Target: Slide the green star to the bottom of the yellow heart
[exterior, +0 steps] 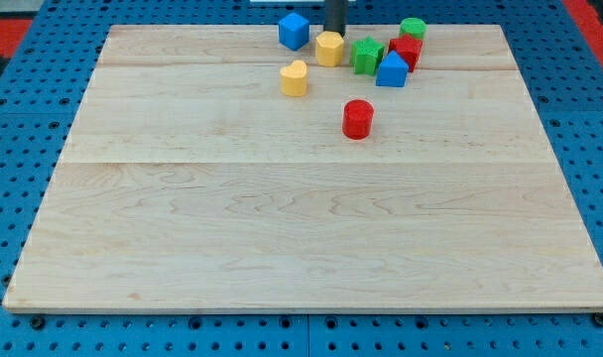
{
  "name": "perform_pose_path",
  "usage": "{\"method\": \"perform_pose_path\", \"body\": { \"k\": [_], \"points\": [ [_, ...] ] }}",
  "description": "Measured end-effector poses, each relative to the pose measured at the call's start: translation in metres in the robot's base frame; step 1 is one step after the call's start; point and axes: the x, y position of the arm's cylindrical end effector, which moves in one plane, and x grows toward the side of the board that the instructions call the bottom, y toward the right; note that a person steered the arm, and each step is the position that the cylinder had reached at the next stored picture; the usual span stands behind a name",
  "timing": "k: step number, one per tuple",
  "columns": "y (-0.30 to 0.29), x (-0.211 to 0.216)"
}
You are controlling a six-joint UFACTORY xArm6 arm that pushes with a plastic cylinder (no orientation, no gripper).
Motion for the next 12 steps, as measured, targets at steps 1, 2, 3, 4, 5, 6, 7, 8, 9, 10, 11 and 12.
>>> {"method": "perform_pose_path", "body": {
  "k": [1, 2, 3, 4, 5, 6, 7, 8, 9, 10, 11, 12],
  "points": [
    [0.035, 0.003],
    [0.081, 0.008],
    [0.077, 0.012],
    [0.051, 0.024],
    [0.034, 0.024],
    [0.062, 0.024],
    [0.061, 0.044],
    [0.061, 0.056],
    [0.029, 0.059],
    [0.030, 0.060],
    [0.032, 0.093],
    [0.005, 0.114]
  ]
}}
